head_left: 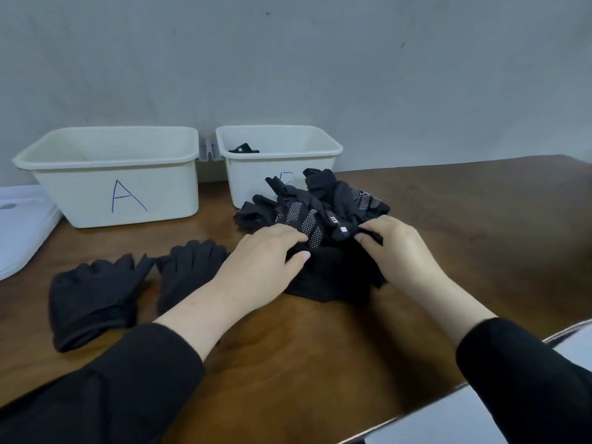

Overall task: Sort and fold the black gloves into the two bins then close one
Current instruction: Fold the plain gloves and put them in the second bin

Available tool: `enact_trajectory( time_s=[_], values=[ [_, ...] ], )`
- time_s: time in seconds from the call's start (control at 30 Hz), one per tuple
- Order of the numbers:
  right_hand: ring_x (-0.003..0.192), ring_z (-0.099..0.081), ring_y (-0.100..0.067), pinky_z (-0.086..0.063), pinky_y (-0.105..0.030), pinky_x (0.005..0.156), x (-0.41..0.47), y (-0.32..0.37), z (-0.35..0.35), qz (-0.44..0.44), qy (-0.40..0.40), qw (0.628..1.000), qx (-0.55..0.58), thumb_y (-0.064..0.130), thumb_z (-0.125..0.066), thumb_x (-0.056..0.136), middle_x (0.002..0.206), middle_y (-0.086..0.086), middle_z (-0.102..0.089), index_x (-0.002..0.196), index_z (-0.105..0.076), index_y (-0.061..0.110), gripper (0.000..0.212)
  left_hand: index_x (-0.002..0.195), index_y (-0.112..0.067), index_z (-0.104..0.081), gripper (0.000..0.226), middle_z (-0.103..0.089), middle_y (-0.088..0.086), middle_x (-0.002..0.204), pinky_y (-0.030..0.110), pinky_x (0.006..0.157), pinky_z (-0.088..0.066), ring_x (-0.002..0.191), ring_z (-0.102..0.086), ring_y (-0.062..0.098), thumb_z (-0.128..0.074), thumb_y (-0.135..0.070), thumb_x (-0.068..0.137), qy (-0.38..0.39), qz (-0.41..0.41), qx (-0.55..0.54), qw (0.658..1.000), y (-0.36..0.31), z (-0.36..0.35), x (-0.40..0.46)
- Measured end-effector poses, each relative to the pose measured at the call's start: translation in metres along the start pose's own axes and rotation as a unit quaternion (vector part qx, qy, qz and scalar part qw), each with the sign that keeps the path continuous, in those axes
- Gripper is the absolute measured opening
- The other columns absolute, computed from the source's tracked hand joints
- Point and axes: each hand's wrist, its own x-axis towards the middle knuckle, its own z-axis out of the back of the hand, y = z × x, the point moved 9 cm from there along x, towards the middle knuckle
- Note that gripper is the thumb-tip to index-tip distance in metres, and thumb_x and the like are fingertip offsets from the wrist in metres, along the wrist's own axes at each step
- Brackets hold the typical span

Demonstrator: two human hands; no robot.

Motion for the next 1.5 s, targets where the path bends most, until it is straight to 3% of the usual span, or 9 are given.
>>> enact_trajectory(
  time_s=[0.2,0.33,0.47,0.67,0.87,1.03,1.17,1.3,1.5],
  values=[
    [0.086,-0.068,-0.007,-0.051,-0.025,0.075,0.013,0.034,0.03,0.008,-0.008,0.989,0.146,0.027,-0.06,0.1,0.089,0.011,-0.074,0.099,-0.069,0.028,0.009,0.152,-0.033,-0.04,0.053,-0.044,-0.014,0.152,0.032,0.118,-0.032,0.14,-0.038,0.004,-0.051,-0.044,0.102,-0.081,-0.003,-0.096,0.992,-0.001,0.026,0.008],
    [0.081,-0.074,-0.009,-0.055,-0.025,0.078,0.02,0.073,0.038,0.005,0.107,0.958,0.267,0.027,-0.062,0.1,0.089,0.007,-0.078,0.096,-0.072,0.022,0.012,0.156,-0.037,-0.029,0.067,-0.033,-0.021,0.157,0.016,0.114,-0.021,0.141,-0.027,-0.007,-0.062,-0.042,0.097,-0.126,-0.005,-0.192,0.973,-0.009,0.064,0.015],
    [0.086,-0.066,-0.023,-0.047,-0.042,0.085,0.022,0.106,0.02,-0.009,0.198,0.901,0.387,0.028,-0.059,0.102,0.096,-0.013,-0.074,0.095,-0.071,0.01,0.023,0.108,-0.023,-0.072,0.015,-0.071,-0.013,0.113,0.031,0.099,-0.05,0.103,-0.064,0.004,-0.065,-0.031,0.098,-0.145,0.029,-0.334,0.931,0.014,0.096,0.017],
    [0.104,-0.073,-0.024,-0.06,-0.03,0.085,0.019,0.163,-0.026,-0.019,0.308,0.802,0.512,0.008,-0.06,0.096,0.112,-0.014,-0.075,0.124,-0.065,0.007,0.029,0.088,0.009,-0.064,0.039,-0.064,0.012,0.084,0.037,0.075,-0.041,0.077,-0.056,0.019,-0.075,-0.029,0.089,-0.181,0.109,-0.446,0.87,0.084,0.132,-0.019],
    [0.111,-0.07,-0.02,-0.056,-0.041,0.096,0.019,0.219,-0.076,0.005,0.322,0.814,0.483,0.019,-0.051,0.106,0.116,-0.007,-0.075,0.118,-0.071,0.015,0.024,0.092,0.004,-0.063,0.04,-0.061,0.012,0.085,0.038,0.068,-0.041,0.077,-0.053,0.024,-0.071,-0.035,0.093,-0.221,0.187,-0.437,0.852,0.15,0.164,-0.078],
    [0.088,-0.072,-0.015,-0.056,-0.033,0.084,0.017,0.27,-0.098,0.119,0.284,0.901,0.305,0.033,-0.077,0.086,0.1,0.007,-0.075,0.114,-0.067,0.034,0.03,0.097,0.007,-0.062,0.046,-0.066,0.014,0.087,0.04,0.072,-0.042,0.078,-0.059,0.022,-0.073,-0.037,0.091,-0.234,0.217,-0.415,0.852,0.182,0.177,-0.112],
    [0.07,-0.065,-0.009,-0.051,-0.033,0.07,0.021,0.297,-0.104,0.178,0.188,0.946,0.195,0.034,-0.063,0.098,0.078,0.005,-0.072,0.087,-0.07,0.025,0.016,0.098,0.004,-0.066,0.042,-0.071,0.02,0.09,0.032,0.068,-0.044,0.074,-0.061,0.018,-0.074,-0.037,0.09,-0.247,0.23,-0.376,0.863,0.201,0.186,-0.127],
    [0.077,-0.065,-0.028,-0.057,-0.052,0.086,0.03,0.299,-0.128,0.089,0.25,0.9,0.346,0.039,-0.051,0.104,0.104,-0.027,-0.069,0.099,-0.065,0.0,0.042,0.094,0.003,-0.068,0.035,-0.065,0.007,0.081,0.027,0.063,-0.042,0.07,-0.057,0.015,-0.073,-0.032,0.092,-0.25,0.231,-0.353,0.872,0.214,0.199,-0.134],
    [0.088,-0.072,-0.019,-0.054,-0.035,0.083,0.051,0.305,-0.13,0.03,0.206,0.899,0.384,0.05,-0.046,0.103,0.101,-0.003,-0.076,0.101,-0.07,0.011,0.046,0.084,-0.01,-0.065,0.016,-0.067,-0.003,0.07,0.028,0.062,-0.049,0.064,-0.06,0.012,-0.063,-0.016,0.098,-0.287,0.204,-0.346,0.87,0.218,0.215,-0.142]
  ],
)
